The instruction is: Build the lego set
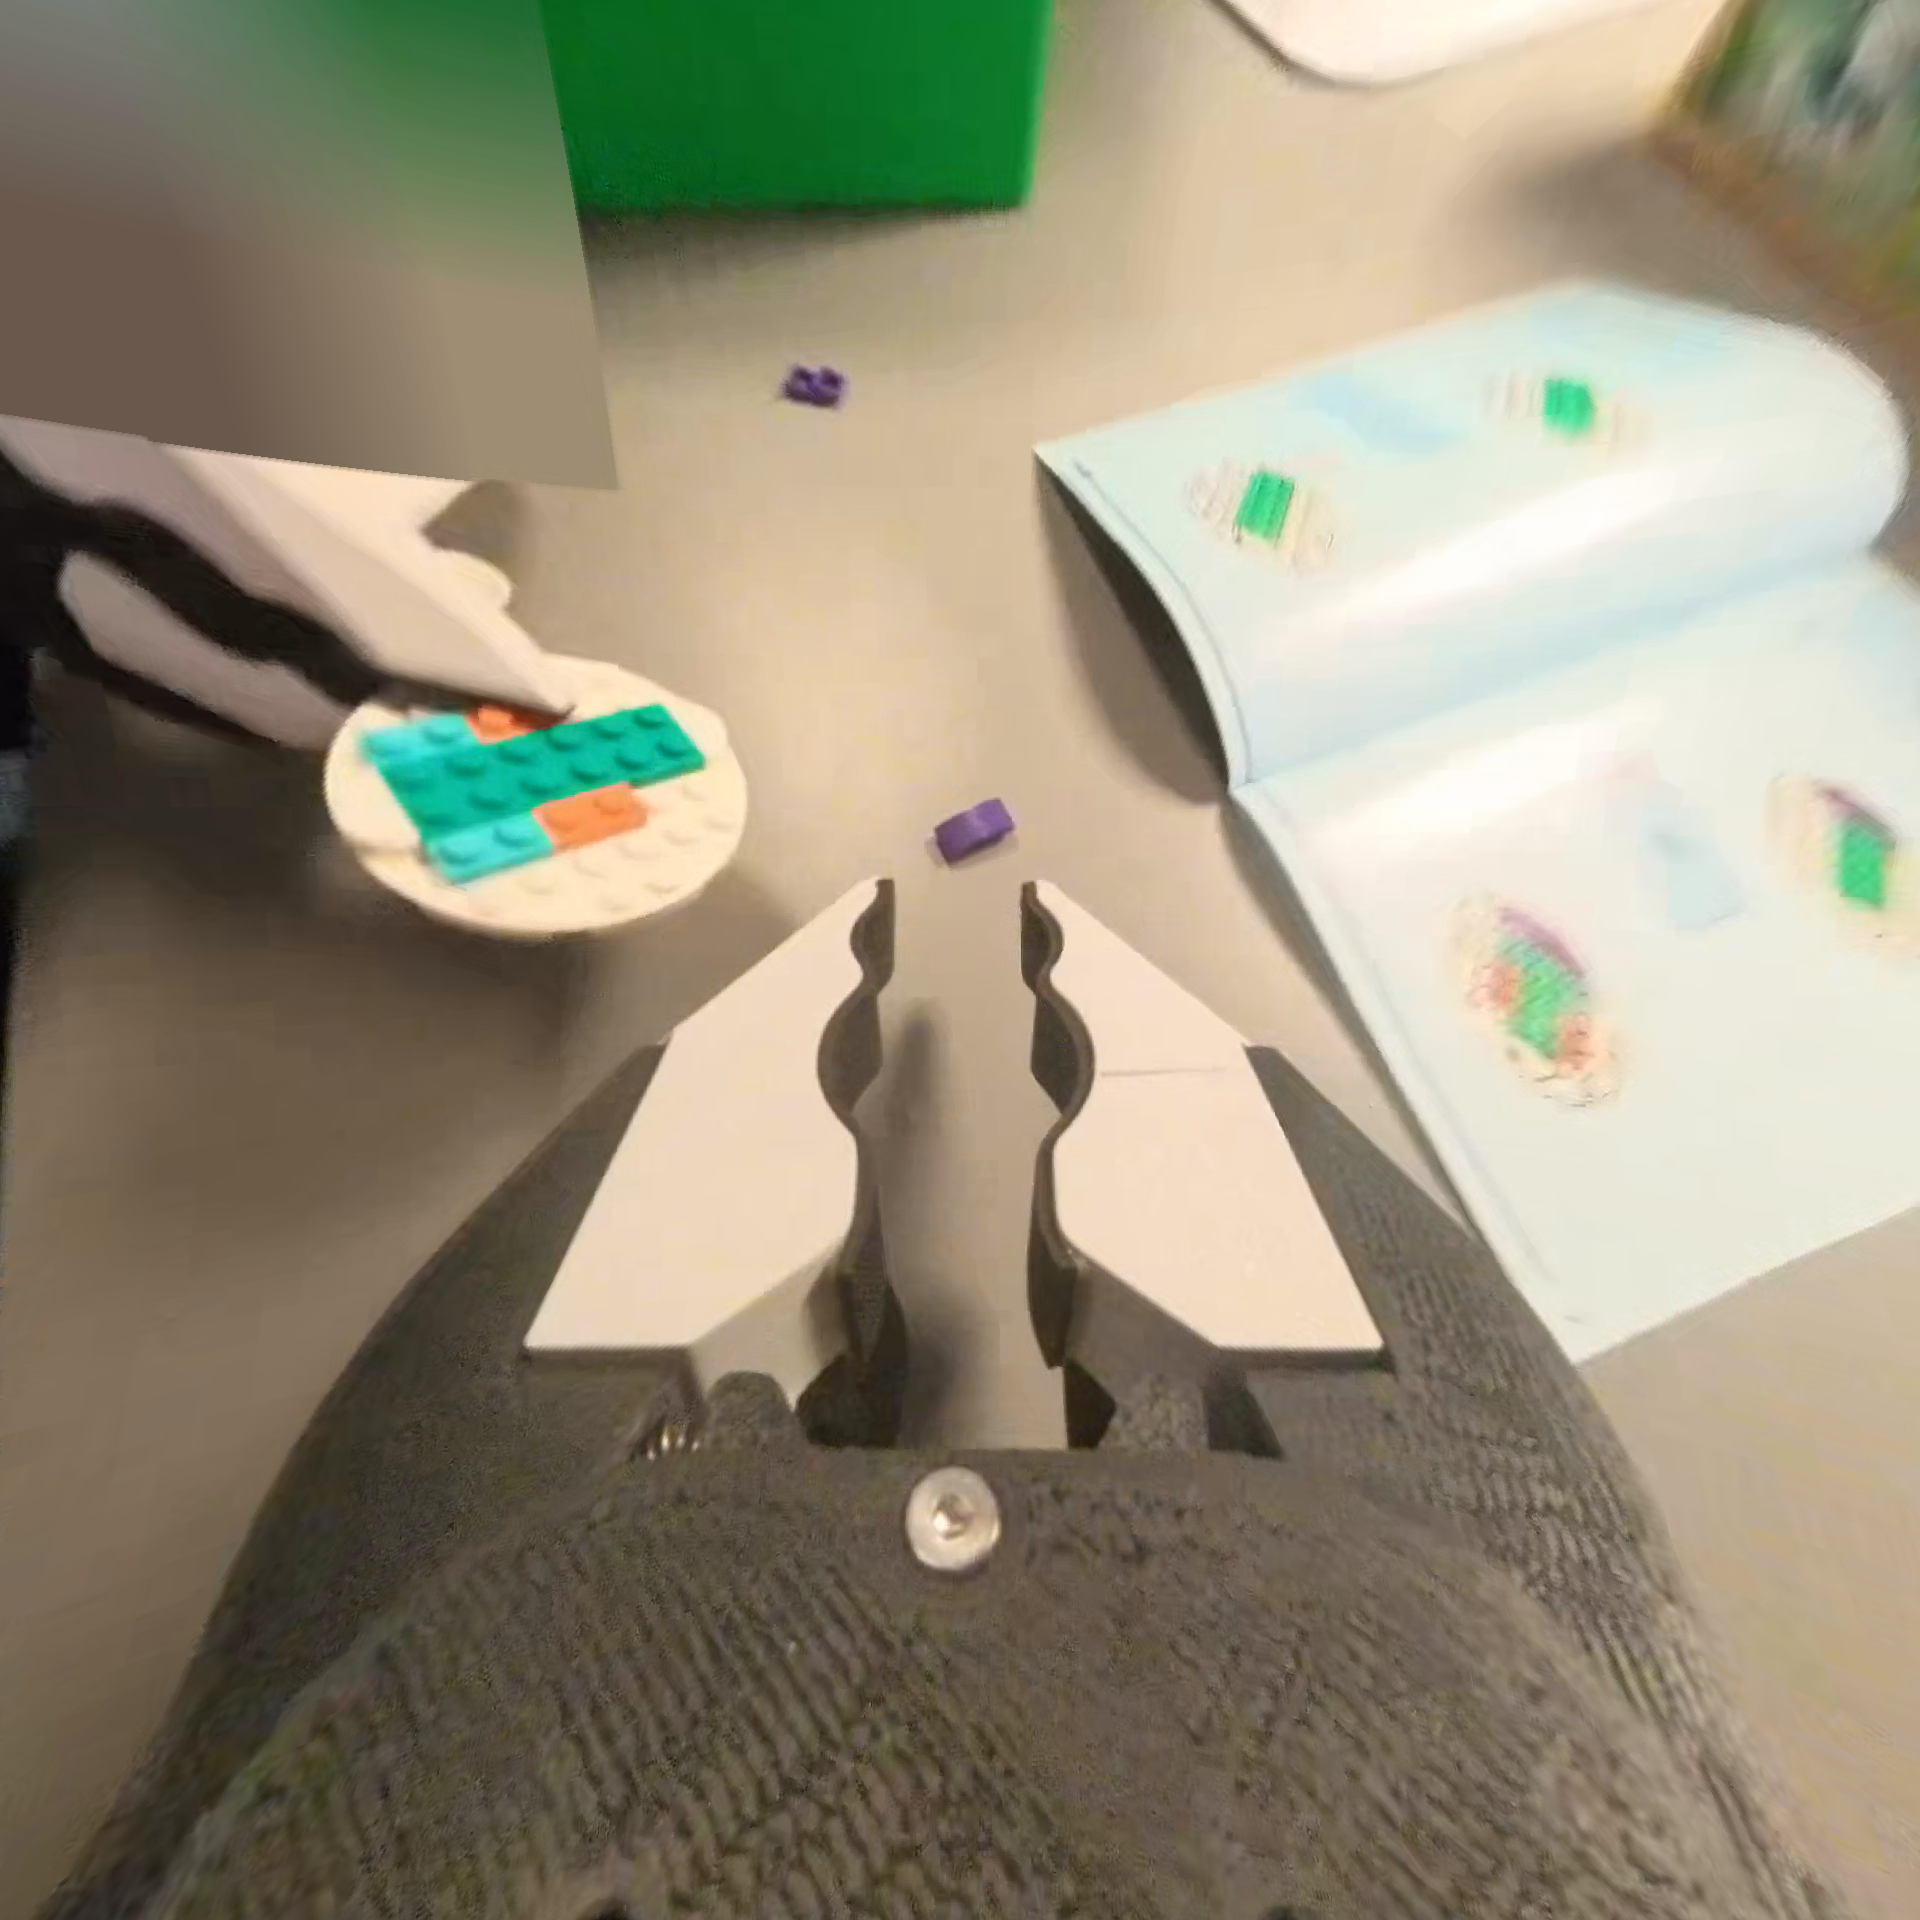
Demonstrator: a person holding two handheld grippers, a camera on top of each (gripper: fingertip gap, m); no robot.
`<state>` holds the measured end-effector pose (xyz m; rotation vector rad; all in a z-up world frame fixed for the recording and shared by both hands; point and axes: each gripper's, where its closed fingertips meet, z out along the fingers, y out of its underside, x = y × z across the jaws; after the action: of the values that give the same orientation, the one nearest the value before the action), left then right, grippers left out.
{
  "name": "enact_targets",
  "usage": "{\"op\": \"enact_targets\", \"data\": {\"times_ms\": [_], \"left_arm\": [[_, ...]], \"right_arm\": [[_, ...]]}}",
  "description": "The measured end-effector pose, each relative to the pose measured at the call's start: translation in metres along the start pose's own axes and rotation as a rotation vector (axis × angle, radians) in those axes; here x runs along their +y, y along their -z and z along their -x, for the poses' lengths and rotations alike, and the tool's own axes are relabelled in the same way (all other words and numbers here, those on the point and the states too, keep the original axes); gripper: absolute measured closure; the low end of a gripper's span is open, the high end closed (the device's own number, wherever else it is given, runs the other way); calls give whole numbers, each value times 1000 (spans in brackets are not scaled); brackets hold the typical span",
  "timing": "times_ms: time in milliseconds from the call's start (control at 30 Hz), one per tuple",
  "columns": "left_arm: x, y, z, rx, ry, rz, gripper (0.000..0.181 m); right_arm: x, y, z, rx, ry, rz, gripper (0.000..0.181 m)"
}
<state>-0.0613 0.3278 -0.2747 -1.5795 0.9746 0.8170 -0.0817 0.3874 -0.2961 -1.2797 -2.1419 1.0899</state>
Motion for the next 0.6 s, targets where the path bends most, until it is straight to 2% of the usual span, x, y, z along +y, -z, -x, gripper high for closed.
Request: {"op": "enact_targets", "data": {"times_ms": [167,367,600], "left_arm": [[2,-2,-5,9,-60,28,174],[2,-2,-7,13,-66,28,174],[0,-3,-10,19,-99,32,174]], "right_arm": [[9,-20,8,-32,-78,100,158],[1,-32,1,-4,-158,87,161],[1,-36,-2,52,-86,129,174]]}}
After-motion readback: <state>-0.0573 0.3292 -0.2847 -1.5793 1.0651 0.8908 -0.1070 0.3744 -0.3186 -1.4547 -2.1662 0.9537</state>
